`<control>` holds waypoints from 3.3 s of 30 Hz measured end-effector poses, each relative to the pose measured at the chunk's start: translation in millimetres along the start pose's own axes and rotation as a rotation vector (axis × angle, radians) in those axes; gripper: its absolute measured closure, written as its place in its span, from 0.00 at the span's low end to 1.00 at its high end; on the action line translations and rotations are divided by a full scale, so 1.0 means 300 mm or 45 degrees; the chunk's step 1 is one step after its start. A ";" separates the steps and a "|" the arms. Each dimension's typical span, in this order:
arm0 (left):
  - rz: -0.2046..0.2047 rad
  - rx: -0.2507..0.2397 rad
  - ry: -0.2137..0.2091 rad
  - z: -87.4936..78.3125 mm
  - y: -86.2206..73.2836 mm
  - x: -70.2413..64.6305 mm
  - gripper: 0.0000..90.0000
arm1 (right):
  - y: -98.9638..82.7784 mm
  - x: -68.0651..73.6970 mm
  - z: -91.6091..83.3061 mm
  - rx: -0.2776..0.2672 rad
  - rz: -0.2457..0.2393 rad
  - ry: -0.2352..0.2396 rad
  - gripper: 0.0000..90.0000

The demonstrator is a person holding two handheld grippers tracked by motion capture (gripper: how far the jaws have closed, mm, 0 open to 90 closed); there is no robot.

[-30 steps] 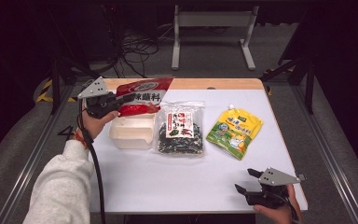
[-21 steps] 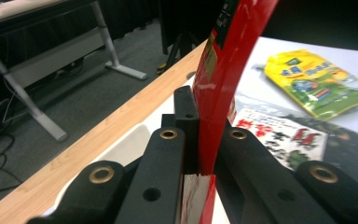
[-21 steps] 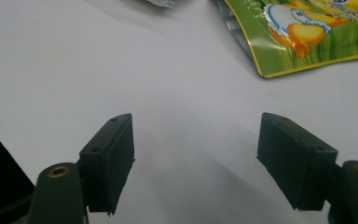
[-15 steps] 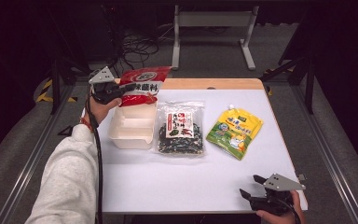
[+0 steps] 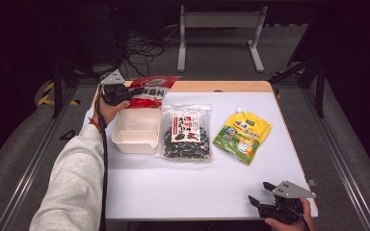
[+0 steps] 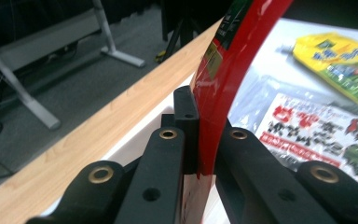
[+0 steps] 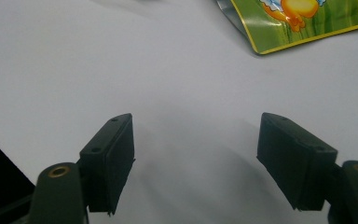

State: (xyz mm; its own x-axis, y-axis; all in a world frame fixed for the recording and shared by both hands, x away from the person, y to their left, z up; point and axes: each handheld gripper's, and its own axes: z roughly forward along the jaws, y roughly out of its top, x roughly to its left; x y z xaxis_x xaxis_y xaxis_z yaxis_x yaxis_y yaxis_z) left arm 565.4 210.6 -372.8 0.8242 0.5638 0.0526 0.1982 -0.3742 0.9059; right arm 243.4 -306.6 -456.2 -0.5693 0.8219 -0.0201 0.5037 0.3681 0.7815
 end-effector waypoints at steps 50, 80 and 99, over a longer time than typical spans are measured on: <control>-0.122 0.027 0.239 -0.226 -0.147 -0.116 0.65 | 0.099 -0.070 0.024 -0.111 0.013 0.039 0.35; -0.035 0.142 0.140 -0.378 -0.348 -0.633 0.22 | 0.410 -0.052 0.314 -0.143 0.049 0.180 0.37; 0.047 0.231 0.058 -0.337 -0.401 -0.684 0.20 | 0.553 -0.034 0.623 0.114 0.174 0.219 0.22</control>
State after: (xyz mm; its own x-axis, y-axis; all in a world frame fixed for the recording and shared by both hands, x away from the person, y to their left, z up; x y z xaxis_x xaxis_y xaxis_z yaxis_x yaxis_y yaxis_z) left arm 318.9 214.4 -450.2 0.8087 0.5784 0.1071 0.2641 -0.5198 0.8125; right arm 454.2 -172.6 -443.0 -0.5904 0.7832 0.1949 0.6352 0.3019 0.7108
